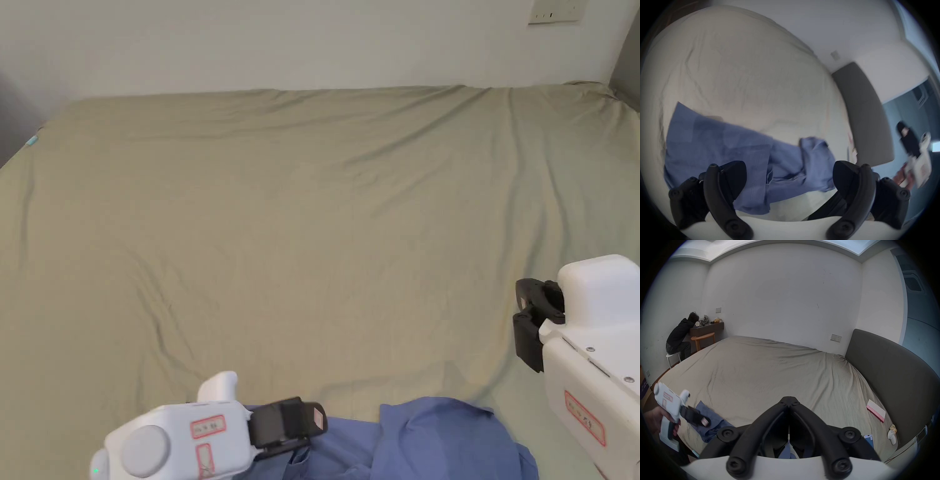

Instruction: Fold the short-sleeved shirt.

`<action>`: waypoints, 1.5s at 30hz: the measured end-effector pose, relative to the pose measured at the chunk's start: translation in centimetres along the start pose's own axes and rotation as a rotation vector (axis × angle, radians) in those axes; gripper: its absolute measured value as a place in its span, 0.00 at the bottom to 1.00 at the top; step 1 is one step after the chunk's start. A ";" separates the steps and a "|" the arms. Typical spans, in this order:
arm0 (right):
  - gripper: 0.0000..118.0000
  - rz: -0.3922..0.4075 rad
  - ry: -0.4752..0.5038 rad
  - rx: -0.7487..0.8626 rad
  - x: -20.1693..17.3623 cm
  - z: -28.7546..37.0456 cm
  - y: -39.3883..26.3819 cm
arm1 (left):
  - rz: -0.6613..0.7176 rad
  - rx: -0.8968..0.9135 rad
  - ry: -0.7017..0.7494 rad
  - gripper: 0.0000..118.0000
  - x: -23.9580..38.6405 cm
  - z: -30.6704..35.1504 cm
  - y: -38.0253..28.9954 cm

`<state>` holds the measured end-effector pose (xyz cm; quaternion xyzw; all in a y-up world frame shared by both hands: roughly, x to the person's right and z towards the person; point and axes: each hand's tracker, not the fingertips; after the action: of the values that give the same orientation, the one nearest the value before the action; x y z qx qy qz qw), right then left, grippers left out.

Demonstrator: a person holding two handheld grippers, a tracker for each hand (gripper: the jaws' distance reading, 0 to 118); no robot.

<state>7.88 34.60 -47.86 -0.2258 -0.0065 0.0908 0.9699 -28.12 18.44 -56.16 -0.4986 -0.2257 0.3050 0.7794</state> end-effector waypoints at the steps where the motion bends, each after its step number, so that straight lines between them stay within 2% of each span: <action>1: 0.01 0.000 0.001 0.001 0.0 0.0 0.0 | -0.004 0.042 0.001 0.86 -0.1 1.2 0.4; 2: 0.01 0.000 0.000 0.002 0.0 0.0 0.0 | -0.030 0.076 0.036 0.75 -0.3 2.2 0.7; 3: 0.01 0.001 0.002 0.003 0.0 0.1 0.0 | -0.080 0.112 0.099 0.49 0.0 3.2 0.8; 5: 0.01 0.001 0.002 0.004 0.0 0.1 0.0 | -0.209 0.170 0.268 0.09 -0.2 4.2 0.7; 6: 0.01 0.002 0.002 0.005 0.1 0.0 0.0 | -0.266 0.193 0.344 0.00 -0.5 4.4 0.3; 10: 0.01 -0.001 0.005 0.007 0.0 0.1 0.0 | -0.419 0.173 0.483 0.00 -1.3 2.8 -2.2; 14: 0.01 0.006 0.009 -0.001 -0.3 0.2 -0.1 | -0.514 0.060 0.476 0.00 -1.3 -2.0 -5.2; 16: 0.01 0.011 0.011 -0.006 -0.4 0.2 -0.1 | -0.597 0.001 0.545 0.00 -0.6 -5.0 -6.8; 20: 0.01 0.020 0.009 -0.005 -0.4 0.5 0.0 | -0.744 0.042 0.617 0.00 2.4 -6.6 -9.2; 24: 0.01 0.019 0.004 -0.006 -0.2 0.4 0.2 | -0.719 -0.003 0.391 0.00 5.0 -6.9 -10.1; 26: 0.01 0.016 0.003 -0.007 -0.2 0.3 0.3 | -0.615 -0.071 0.186 0.00 5.8 -6.9 -10.0; 28: 0.01 0.017 0.005 -0.007 -0.3 0.3 0.3 | -0.466 -0.064 0.055 0.00 5.8 -6.1 -9.2; 31: 0.01 0.024 0.007 -0.006 -0.4 0.3 0.5 | -0.309 0.015 -0.045 0.00 4.5 -3.4 -6.9; 35: 0.01 0.035 0.013 -0.005 -0.5 0.3 0.6 | -0.145 0.112 -0.104 0.00 -0.4 1.8 -2.4; 36: 0.01 0.035 0.014 -0.005 -0.5 0.3 0.6 | -0.117 0.141 -0.104 0.02 -1.9 3.0 -1.6; 37: 0.01 0.033 0.015 -0.005 -0.5 0.2 0.6 | -0.090 0.181 -0.083 0.13 -3.8 4.5 -0.7; 38: 0.01 0.031 0.017 -0.005 -0.6 0.1 0.6 | -0.064 0.194 -0.071 0.31 -5.8 5.5 0.2; 39: 0.01 0.029 0.018 -0.006 -0.6 0.1 0.6 | -0.033 0.174 -0.072 0.55 -7.5 6.2 0.9; 41: 0.01 0.028 0.024 -0.010 -0.8 -0.1 0.4 | 0.054 0.096 -0.087 0.84 -11.6 7.1 2.3; 42: 0.01 0.030 0.026 -0.013 -1.0 -0.2 0.4 | 0.090 0.081 -0.071 0.95 -13.2 7.4 2.6; 45: 0.01 0.039 0.033 -0.020 -1.4 -0.3 0.3 | 0.191 0.058 -0.099 0.97 -17.2 7.6 3.0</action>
<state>6.46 34.48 -48.23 -0.2370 0.0131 0.1058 0.9656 -46.09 12.22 -56.69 -0.4794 -0.2065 0.4085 0.7488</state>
